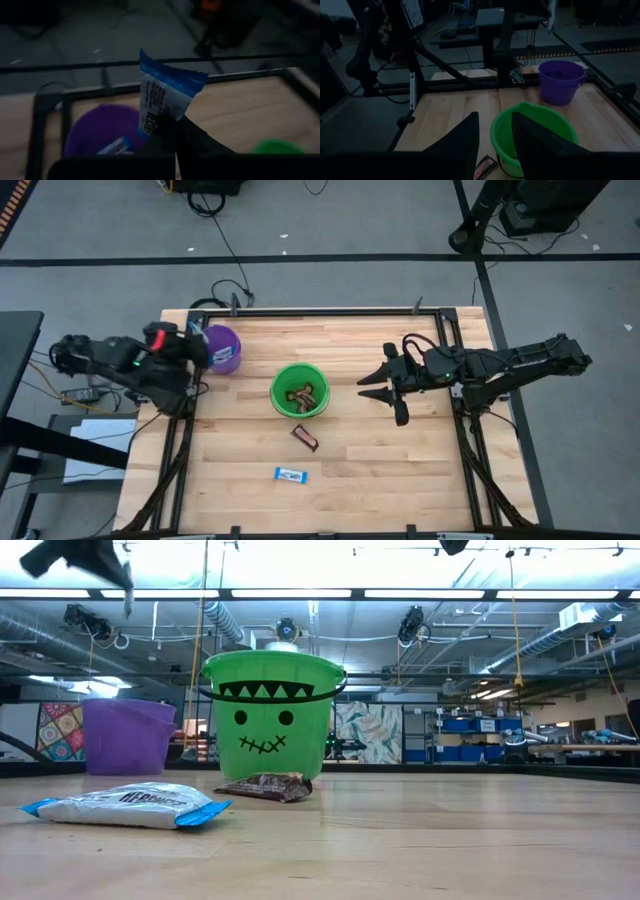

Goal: Sort candy by brand, put in halloween buckets
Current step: Put the white chocolate bar into the violet bucket

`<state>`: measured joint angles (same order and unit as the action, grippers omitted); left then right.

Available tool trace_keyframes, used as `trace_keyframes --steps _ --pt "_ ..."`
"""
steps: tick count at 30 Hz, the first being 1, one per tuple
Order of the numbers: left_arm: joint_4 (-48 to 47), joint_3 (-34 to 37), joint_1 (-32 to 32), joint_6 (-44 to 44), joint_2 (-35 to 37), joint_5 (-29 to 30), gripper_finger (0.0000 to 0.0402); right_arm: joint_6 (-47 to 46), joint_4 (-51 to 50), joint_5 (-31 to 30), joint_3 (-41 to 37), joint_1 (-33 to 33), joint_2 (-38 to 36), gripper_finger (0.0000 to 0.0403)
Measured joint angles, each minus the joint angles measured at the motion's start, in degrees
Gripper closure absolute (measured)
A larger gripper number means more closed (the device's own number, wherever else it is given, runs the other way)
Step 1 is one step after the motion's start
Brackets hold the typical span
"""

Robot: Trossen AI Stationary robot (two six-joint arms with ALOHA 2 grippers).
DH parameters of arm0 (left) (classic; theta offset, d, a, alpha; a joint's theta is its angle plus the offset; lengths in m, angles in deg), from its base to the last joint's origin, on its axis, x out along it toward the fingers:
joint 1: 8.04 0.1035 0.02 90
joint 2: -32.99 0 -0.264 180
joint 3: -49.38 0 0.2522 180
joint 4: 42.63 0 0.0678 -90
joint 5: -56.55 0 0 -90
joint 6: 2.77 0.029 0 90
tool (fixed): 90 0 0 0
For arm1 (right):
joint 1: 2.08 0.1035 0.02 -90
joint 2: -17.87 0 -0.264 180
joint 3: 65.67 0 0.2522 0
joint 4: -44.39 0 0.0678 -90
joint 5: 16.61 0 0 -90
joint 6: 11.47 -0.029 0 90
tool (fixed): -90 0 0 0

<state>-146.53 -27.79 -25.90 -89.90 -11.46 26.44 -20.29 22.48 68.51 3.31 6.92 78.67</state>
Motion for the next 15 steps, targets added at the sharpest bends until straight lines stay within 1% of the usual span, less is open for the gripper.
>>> trace_keyframes --steps 5,8,11,15 --pt "0.5 9.1 3.6 -6.6 -0.1 -2.3 0.0401 -0.6 0.8 0.0 0.0 0.0 0.0 0.0275" --pt "1.5 13.5 4.8 -9.3 -0.1 -2.7 0.0401 -1.6 0.9 0.0 0.0 0.3 0.0 0.0275" --pt "5.8 17.3 6.0 -10.9 -0.1 -2.5 0.0401 -1.9 0.9 0.0 0.0 0.7 0.0 0.0275" --pt "13.1 21.9 8.3 -10.9 -0.2 -1.1 0.0401 -2.0 1.0 0.0 0.0 0.8 0.0 0.0275"
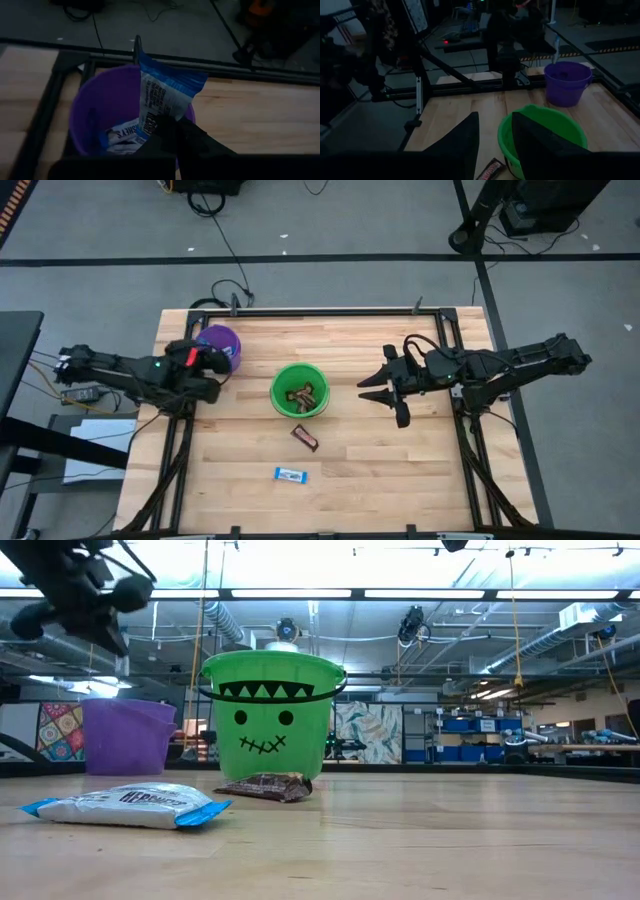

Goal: Sort candy by brand, put in halloween buckets
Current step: Put the white chocolate bar into the violet bucket, then put the black chocolate bar into the green bucket

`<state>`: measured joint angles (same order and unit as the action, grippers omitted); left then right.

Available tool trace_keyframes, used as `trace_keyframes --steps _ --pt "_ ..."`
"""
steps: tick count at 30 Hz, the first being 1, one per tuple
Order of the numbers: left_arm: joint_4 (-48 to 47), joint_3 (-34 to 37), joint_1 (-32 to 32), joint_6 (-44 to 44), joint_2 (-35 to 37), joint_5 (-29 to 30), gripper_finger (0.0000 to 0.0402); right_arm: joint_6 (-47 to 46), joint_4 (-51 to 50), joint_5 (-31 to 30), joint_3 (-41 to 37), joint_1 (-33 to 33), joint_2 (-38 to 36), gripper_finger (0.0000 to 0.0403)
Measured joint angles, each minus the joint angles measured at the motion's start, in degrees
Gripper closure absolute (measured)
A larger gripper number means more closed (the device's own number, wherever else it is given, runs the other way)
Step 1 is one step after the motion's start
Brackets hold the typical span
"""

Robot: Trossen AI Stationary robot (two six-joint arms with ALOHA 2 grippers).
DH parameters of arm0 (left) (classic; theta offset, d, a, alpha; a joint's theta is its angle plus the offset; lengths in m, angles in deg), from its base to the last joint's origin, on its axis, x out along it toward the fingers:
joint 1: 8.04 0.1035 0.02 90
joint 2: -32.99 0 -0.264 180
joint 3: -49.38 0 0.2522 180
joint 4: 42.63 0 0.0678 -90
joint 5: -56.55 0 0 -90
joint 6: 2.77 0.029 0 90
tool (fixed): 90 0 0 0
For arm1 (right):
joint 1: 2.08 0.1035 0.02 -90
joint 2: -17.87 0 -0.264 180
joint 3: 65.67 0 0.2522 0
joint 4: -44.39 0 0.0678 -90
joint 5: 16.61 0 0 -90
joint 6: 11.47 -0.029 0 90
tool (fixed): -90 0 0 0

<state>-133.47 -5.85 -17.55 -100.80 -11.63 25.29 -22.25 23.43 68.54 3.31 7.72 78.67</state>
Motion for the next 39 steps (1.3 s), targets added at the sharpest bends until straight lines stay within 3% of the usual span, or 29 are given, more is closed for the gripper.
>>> trace_keyframes --steps 6,14,18,23,27,30,33,36,39 --pt "6.9 5.2 3.5 0.0 0.0 -0.5 0.0401 -0.2 1.6 0.4 0.0 0.0 0.0 0.0275" --pt "8.8 7.7 7.8 0.0 0.0 -1.2 0.0386 -1.1 1.6 1.5 0.0 0.0 0.0 0.0275" --pt "9.6 8.0 8.7 1.0 0.0 -0.6 0.0343 -1.1 1.6 1.5 0.0 0.0 0.0 0.0275" --pt "11.8 8.0 9.1 3.9 0.0 -0.1 0.0257 -1.0 1.6 1.5 0.0 0.0 0.0 0.0275" --pt "14.9 7.7 9.1 6.0 0.1 -3.5 0.0203 -0.8 1.5 1.5 0.0 0.0 0.0 0.0275" --pt "20.0 5.3 8.4 14.9 0.1 -9.5 0.0192 -0.7 1.4 1.8 0.0 0.0 0.0 0.0275" --pt "29.6 0.2 6.4 32.8 0.1 -14.9 0.0195 -0.6 1.1 2.8 0.0 0.0 0.0 0.0275" --pt "44.6 -5.7 3.6 50.3 0.0 -17.0 0.0204 0.4 0.9 3.2 0.0 0.0 0.0 0.0275" --pt "62.4 -9.8 1.2 62.4 -0.5 -20.1 0.0215 1.5 0.9 3.7 0.0 -0.1 0.0 0.0275"
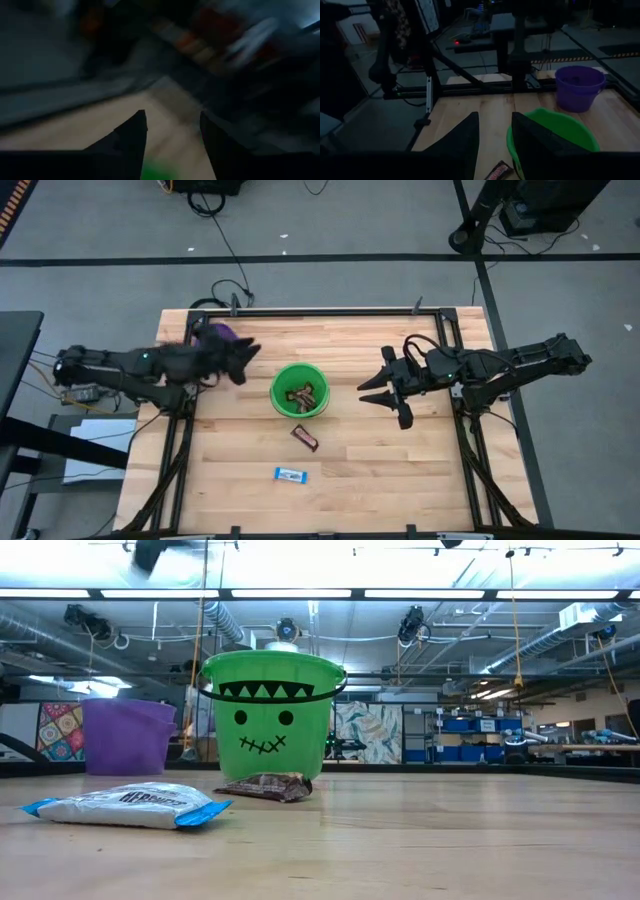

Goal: Sort candy by brand, put in halloween buckets
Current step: Put the black chocolate bar into the green bucket

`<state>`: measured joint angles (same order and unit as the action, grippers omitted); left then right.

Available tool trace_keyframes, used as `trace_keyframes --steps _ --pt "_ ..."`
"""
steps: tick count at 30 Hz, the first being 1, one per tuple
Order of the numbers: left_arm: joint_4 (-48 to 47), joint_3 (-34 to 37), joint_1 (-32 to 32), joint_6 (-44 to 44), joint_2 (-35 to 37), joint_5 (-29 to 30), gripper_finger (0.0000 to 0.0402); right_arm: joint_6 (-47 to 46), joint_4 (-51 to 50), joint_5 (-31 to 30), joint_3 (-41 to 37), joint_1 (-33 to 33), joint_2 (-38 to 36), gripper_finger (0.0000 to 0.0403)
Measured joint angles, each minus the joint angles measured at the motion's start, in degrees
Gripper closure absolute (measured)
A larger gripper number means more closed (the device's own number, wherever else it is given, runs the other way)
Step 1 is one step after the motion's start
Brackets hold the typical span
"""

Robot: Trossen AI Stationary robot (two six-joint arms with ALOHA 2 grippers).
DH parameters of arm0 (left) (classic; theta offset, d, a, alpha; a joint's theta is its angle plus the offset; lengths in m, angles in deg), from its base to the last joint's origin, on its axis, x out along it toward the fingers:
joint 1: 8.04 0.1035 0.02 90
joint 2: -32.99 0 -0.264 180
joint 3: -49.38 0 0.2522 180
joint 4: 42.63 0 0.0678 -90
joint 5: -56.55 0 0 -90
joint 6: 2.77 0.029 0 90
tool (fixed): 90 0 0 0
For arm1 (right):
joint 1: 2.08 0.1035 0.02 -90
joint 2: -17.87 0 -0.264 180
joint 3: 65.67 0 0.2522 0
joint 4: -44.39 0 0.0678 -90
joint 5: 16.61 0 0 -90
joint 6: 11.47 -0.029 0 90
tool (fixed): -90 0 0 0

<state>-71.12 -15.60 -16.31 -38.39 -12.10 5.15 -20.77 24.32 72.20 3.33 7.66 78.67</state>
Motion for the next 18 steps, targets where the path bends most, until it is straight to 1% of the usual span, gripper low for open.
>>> trace_keyframes --steps 2,5,6,8,11,14,16,18 --pt "11.5 -1.7 -1.4 5.0 -1.0 -3.8 0.0221 0.7 0.0 1.3 0.0 0.0 0.0 0.0275" --pt "26.2 -4.1 -4.1 8.8 -4.7 -9.6 0.0228 1.5 -0.4 5.0 0.0 0.0 0.0 0.0275" --pt "29.1 -5.1 -5.1 10.0 -6.5 -11.3 0.023 1.5 -0.8 6.7 0.0 0.0 0.0 0.0275" --pt "30.8 -7.8 -7.3 11.9 -10.6 -13.6 0.0233 1.5 -1.1 10.1 0.0 -0.1 0.0 0.0275" --pt "27.6 -12.3 -9.7 13.1 -17.8 -15.8 0.0235 0.5 -1.1 15.5 0.0 -0.5 0.0 0.0275" --pt "20.8 -17.0 -10.6 13.2 -24.5 -19.4 0.0235 -1.0 -1.1 20.2 0.0 -1.1 0.0 0.0275" --pt "13.6 -20.5 -10.7 12.9 -27.8 -21.7 0.0235 -2.2 -1.1 24.2 0.0 -1.6 0.0 0.0275" --pt "2.9 -24.9 -10.8 12.5 -30.5 -23.1 0.0235 -3.3 -1.5 30.0 0.0 -2.3 0.0 0.0275"
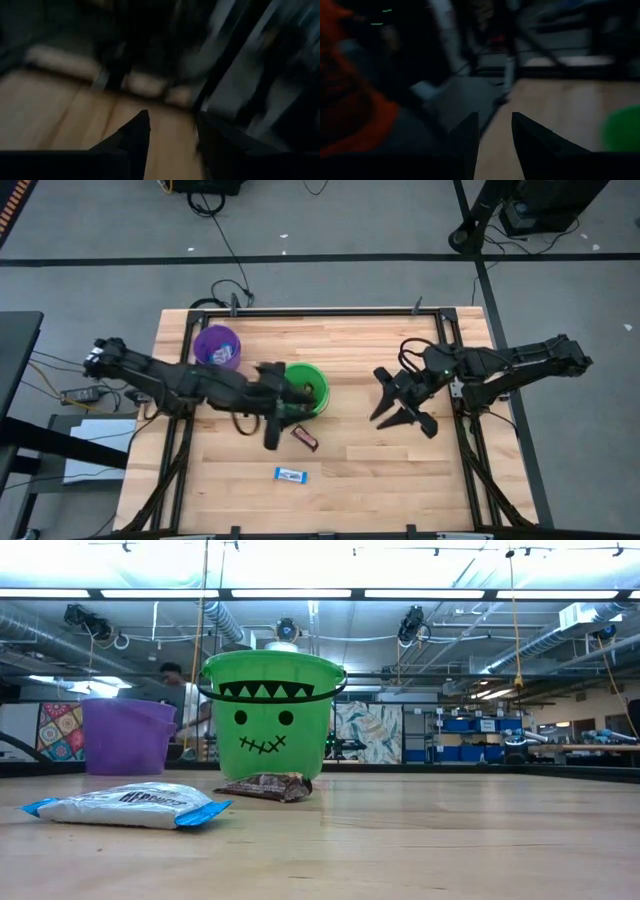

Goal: Sort candy by brand, put in halloween buckets
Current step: Put the black chocolate bar into the green bucket

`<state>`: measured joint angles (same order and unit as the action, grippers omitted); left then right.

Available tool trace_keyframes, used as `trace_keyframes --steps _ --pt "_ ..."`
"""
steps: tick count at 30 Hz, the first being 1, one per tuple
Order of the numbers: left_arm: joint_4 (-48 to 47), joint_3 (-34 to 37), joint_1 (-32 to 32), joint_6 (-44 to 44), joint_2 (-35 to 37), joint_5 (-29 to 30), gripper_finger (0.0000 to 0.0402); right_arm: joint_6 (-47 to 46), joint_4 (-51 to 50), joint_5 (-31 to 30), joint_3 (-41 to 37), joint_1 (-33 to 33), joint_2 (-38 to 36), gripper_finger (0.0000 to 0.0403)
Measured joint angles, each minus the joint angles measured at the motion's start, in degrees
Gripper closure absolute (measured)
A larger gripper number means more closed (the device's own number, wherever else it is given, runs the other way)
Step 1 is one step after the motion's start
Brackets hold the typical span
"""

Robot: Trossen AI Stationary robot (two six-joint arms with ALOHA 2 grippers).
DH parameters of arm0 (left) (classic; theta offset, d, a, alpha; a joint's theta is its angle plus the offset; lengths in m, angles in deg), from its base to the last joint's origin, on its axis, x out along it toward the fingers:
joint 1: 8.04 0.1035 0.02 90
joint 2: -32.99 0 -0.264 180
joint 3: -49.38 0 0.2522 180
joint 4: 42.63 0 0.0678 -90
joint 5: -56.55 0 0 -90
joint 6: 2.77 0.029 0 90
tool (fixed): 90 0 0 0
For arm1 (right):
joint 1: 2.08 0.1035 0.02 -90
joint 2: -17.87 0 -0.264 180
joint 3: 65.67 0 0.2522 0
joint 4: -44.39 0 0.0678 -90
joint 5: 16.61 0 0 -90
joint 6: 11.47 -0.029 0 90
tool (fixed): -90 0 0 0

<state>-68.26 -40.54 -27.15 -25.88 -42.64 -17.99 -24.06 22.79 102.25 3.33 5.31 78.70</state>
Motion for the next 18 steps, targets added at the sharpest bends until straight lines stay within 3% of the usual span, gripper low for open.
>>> trace_keyframes --steps 4,7,10,13,16,18 --pt "-23.3 -10.2 -0.7 -0.3 -4.2 1.5 0.0235 -1.4 -6.3 12.3 0.0 -1.8 1.2 0.0275" --pt "-33.9 -17.2 -1.4 0.5 -5.9 5.4 0.0235 -0.4 -13.2 16.3 0.0 -2.1 4.0 0.0275" --pt "-39.8 -21.9 -1.9 1.0 -6.4 9.8 0.0235 4.3 -18.6 16.1 0.0 -1.4 7.7 0.0275" --pt "-41.9 -24.3 -2.0 1.8 -6.0 12.6 0.0235 8.2 -20.5 10.3 0.0 -0.8 12.2 0.0275" --pt "-44.7 -26.0 -2.1 1.9 -5.2 13.1 0.0235 10.6 -19.2 5.4 0.0 -0.5 17.3 0.0275" --pt "-47.0 -26.8 -2.1 1.9 -4.7 13.1 0.0235 10.2 -14.4 7.9 0.0 -0.9 20.5 0.0275"
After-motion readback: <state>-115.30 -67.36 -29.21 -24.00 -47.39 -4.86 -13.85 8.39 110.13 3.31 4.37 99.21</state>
